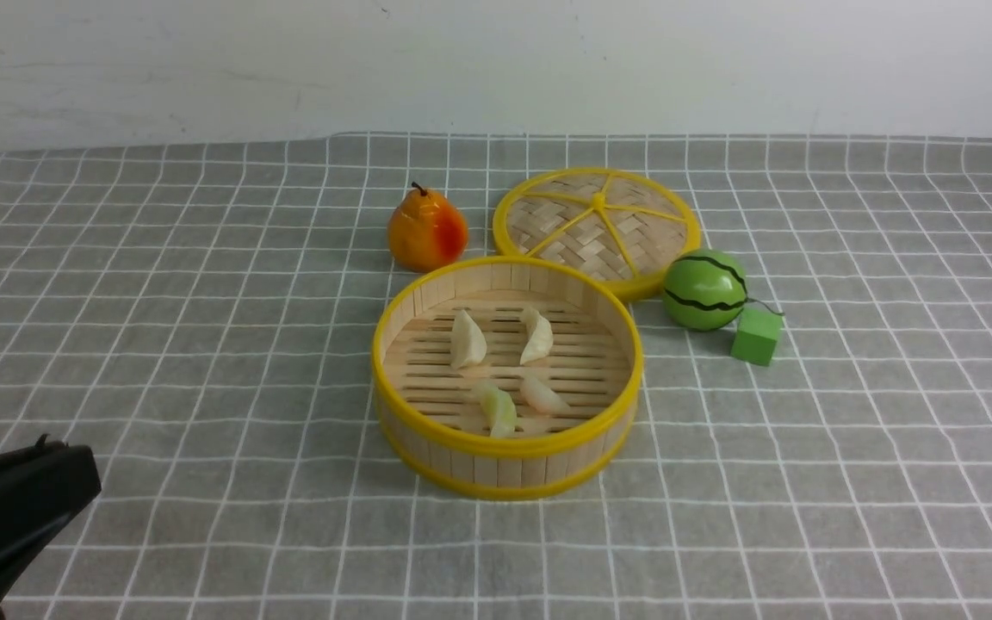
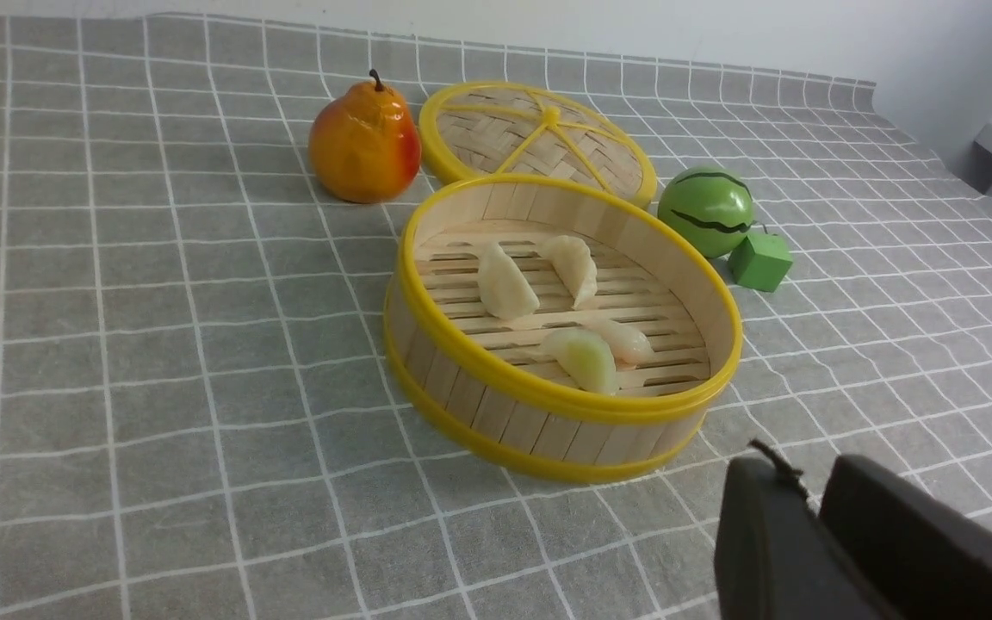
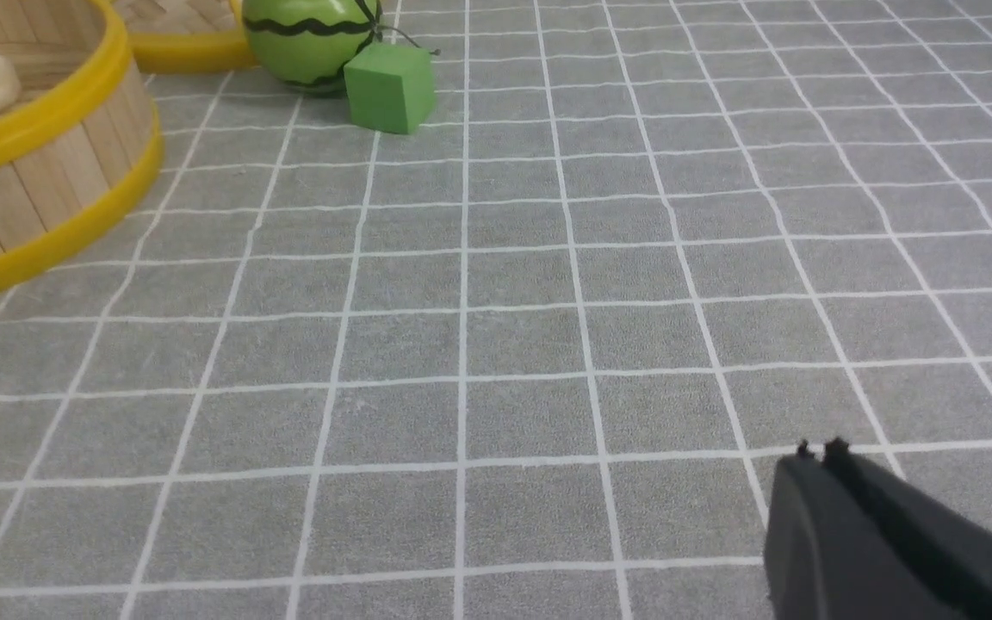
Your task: Put the dumplings into the steamer on the table with the grey tablecloth.
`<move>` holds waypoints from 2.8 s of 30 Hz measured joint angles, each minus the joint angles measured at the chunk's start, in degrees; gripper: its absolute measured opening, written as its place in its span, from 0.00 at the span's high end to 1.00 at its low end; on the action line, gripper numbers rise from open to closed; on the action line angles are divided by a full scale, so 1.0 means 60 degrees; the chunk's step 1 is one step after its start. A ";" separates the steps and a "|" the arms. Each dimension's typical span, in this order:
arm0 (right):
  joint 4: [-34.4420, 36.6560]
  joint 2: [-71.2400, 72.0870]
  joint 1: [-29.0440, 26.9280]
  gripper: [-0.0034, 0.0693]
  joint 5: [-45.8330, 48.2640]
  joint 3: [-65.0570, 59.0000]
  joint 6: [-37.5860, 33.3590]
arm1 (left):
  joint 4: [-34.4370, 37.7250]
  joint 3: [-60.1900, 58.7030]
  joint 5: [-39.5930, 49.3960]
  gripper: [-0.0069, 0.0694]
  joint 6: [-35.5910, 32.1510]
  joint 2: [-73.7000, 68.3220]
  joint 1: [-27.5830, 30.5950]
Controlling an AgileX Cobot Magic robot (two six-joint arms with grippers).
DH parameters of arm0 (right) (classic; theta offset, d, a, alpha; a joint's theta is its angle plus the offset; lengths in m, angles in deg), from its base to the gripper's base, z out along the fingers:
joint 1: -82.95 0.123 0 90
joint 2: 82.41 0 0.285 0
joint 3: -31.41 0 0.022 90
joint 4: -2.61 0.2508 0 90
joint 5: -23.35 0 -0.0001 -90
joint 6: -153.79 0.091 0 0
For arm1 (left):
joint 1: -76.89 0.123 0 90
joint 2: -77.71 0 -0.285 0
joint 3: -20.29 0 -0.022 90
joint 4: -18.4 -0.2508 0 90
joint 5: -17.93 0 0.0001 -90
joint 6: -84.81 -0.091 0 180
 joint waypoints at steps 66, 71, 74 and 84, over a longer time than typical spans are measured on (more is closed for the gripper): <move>0.0000 0.0000 0.0000 0.90 0.0007 0.0000 0.0022 | -0.0427 -0.4880 -0.0011 0.93 -0.0047 0.4211 0.4551; 0.0000 0.0000 0.0000 0.89 0.0007 0.0000 0.0029 | -0.0427 -0.4880 0.0011 0.93 -0.0047 0.4211 0.4561; 0.0000 0.0000 0.0000 0.89 0.0007 0.0000 0.0029 | -0.0427 -0.4880 0.0011 0.93 -0.0047 0.4211 0.4561; 0.0000 0.0000 0.0000 0.88 0.0007 0.0000 0.0029 | -0.0427 -0.4880 0.0023 0.93 -0.0047 0.4211 0.4561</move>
